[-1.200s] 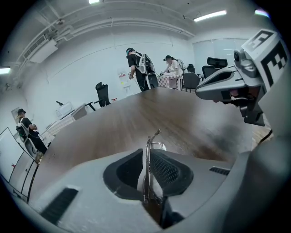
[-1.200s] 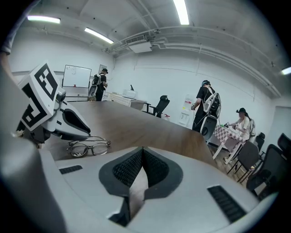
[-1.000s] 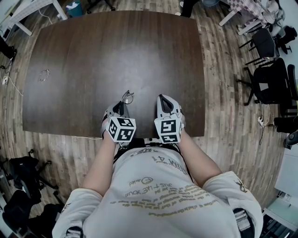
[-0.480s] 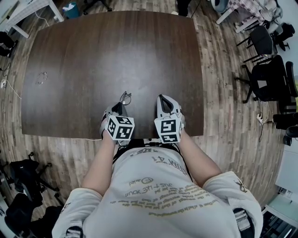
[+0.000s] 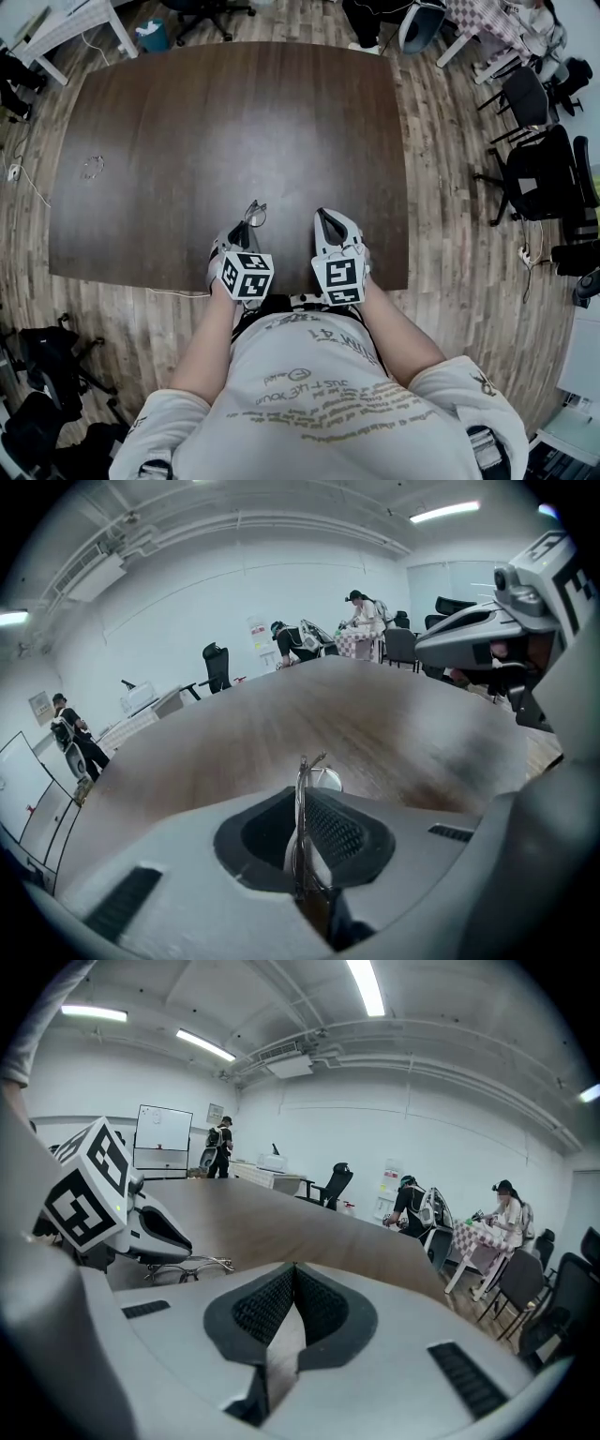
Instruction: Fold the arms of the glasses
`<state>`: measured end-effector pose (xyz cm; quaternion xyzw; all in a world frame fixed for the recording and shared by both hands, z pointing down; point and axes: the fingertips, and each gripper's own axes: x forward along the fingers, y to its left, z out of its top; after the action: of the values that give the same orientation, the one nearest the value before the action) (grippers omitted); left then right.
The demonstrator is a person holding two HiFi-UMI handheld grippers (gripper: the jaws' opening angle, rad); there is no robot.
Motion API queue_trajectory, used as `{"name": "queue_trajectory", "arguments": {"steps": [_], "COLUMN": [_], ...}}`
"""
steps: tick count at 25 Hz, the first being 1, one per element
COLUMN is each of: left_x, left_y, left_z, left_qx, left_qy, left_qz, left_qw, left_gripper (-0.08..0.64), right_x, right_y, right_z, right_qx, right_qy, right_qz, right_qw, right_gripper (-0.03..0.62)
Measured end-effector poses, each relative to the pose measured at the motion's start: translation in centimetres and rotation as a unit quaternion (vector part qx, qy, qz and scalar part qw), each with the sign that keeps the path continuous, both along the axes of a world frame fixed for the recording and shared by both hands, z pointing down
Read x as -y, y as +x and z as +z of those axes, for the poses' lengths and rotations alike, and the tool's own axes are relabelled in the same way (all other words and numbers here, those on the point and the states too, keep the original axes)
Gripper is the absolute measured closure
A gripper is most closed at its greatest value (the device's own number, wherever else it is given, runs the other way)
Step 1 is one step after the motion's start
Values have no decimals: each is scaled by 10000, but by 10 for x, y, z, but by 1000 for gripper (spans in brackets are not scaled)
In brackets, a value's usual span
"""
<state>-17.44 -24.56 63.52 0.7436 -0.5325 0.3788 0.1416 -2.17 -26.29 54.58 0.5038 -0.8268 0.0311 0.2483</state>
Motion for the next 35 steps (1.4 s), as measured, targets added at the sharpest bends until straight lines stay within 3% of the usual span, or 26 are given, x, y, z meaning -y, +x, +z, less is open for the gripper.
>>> {"name": "queue_trajectory", "arguments": {"steps": [4, 8, 12, 18, 23, 28, 35], "left_x": [2, -1, -10, -36, -76, -125, -183], "left_y": [1, -2, -7, -4, 0, 0, 11], "left_z": [-24, -60, -105, -173, -222, -252, -268], "left_qx": [-148, -461, -974, -1345, -1218, -1075, -791], "left_qy": [372, 770, 1179, 1652, 2054, 2269, 2445], "left_qz": [-263, -782, -1323, -1940, -2378, -2776, -3085], "left_qw": [9989, 9929, 9793, 9576, 9415, 9273, 9159], "left_gripper": [531, 532, 545, 546, 546, 546, 546], "right_x": [-1, -1, 2, -4, -33, -76, -122], "right_y": [2, 6, 3, -8, -20, -37, -38], "right_z": [-8, -26, -60, -122, -159, -190, -204], "right_qx": [-21, -11, 388, 995, 1352, 1767, 1868], "right_qy": [84, 236, 383, 658, 719, 692, 829], "right_qz": [-138, -209, -337, -784, -1346, -2003, -2405], "right_qw": [9999, 9995, 9979, 9898, 9790, 9612, 9489], "right_gripper": [577, 577, 577, 577, 578, 580, 581]}}
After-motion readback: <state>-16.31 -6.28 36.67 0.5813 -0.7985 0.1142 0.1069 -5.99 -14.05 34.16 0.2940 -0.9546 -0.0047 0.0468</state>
